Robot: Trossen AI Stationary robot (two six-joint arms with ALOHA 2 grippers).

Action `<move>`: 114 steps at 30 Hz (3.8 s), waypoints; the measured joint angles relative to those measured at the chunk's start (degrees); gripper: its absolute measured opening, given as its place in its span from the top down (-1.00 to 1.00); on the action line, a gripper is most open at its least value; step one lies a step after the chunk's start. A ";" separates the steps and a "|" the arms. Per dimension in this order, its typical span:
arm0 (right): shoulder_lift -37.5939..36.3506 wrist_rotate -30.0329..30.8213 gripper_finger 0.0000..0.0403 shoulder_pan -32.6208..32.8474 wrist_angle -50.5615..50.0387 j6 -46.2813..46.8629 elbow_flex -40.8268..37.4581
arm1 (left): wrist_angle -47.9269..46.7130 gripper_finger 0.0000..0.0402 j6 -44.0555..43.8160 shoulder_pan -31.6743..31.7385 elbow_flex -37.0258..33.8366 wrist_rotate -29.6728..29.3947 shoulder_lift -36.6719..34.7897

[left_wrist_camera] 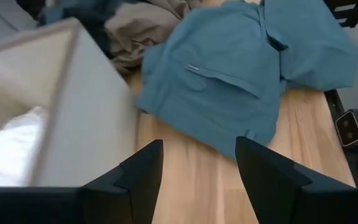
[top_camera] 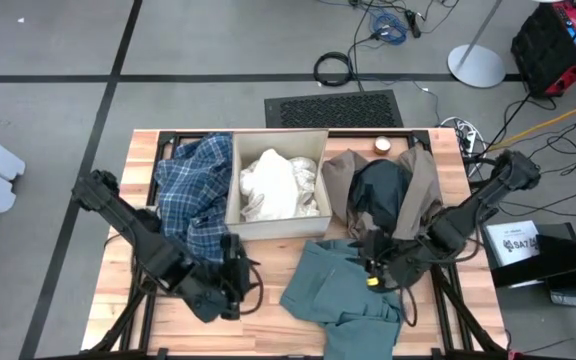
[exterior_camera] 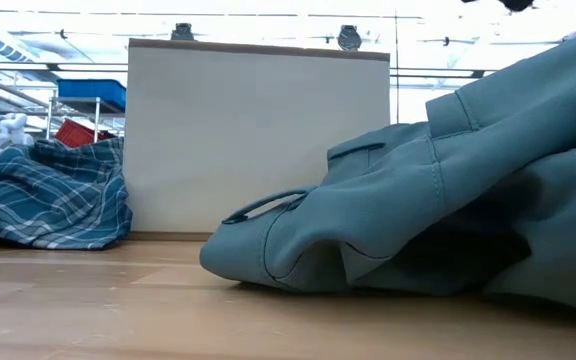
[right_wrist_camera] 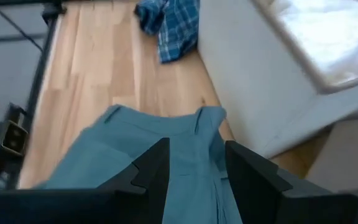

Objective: Sort clothes
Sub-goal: Put the blue, green pants into the laundry organizer

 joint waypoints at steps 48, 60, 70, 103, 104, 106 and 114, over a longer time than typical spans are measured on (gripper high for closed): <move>11.45 1.22 0.97 5.93 -3.53 -15.52 28.12 | 52.44 -0.05 6.10 -2.01 -23.29 7.92 0.42; 9.88 4.72 0.97 12.63 -3.27 -26.52 42.40 | 55.47 -0.05 7.01 -1.43 -23.29 -0.92 0.42; 9.88 4.76 0.97 14.83 -3.12 -29.21 50.59 | 68.97 -0.05 -3.13 -0.59 -37.00 -4.57 0.42; 9.90 5.25 0.96 14.82 0.77 -36.79 57.96 | 118.58 -0.05 12.87 10.00 -43.82 10.54 19.54; 9.90 5.23 0.96 14.82 0.76 -36.94 57.96 | 119.05 -0.05 13.16 10.38 -43.82 11.59 19.54; 9.90 5.23 0.96 14.82 0.76 -37.09 57.96 | 119.64 -0.05 14.01 10.91 -43.82 13.80 19.54; 9.90 5.23 0.96 14.51 0.77 -37.98 57.96 | 116.19 -0.05 19.49 11.48 -39.00 19.66 19.54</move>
